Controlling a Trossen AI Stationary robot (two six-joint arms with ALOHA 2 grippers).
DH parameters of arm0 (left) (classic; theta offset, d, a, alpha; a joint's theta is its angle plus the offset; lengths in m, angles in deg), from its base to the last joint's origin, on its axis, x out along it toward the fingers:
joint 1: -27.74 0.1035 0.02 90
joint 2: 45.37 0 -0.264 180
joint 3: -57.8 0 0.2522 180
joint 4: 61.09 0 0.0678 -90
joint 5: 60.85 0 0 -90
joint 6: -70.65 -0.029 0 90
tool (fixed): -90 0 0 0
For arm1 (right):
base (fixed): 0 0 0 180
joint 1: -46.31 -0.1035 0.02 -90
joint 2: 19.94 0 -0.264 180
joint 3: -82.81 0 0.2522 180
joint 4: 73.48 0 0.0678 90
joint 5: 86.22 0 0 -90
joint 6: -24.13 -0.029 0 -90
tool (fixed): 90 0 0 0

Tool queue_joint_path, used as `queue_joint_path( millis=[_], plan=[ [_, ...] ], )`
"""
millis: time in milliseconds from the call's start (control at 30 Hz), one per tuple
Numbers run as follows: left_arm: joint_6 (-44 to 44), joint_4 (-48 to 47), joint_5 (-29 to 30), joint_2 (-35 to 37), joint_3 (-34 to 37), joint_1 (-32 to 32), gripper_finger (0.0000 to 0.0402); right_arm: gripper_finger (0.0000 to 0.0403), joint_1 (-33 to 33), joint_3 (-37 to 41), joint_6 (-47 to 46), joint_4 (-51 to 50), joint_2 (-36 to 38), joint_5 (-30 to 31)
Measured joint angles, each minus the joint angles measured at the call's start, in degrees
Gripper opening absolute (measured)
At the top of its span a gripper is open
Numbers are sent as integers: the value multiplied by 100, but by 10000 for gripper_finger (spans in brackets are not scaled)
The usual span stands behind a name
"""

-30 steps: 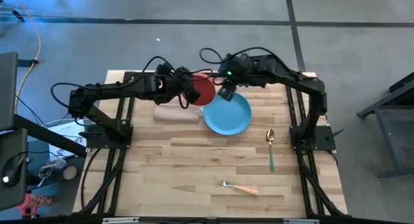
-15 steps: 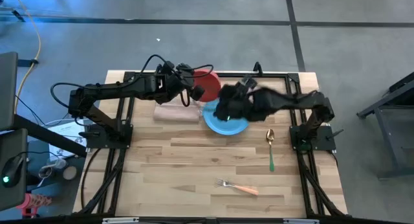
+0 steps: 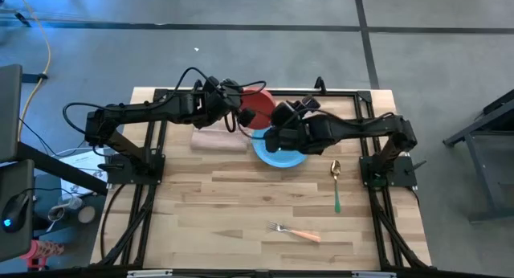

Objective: Set table place
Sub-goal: Stack the orange bowl on top of the blue plate

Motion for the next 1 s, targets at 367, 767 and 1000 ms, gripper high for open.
queue_joint_path(
  millis=[367, 767, 1000],
  plan=[
    [-70, 26, -62, 0, 2, 2, 0, 185, 81, -4, 474, 1011, 15, -561],
    [-95, 18, -89, 0, 3, 2, 0, 185, 340, 544, 606, 1382, 21, -984],
    [-103, -109, -22, 2, 17, 17, 0, 175, 720, 894, 1197, 2196, 37, -1395]
  ],
)
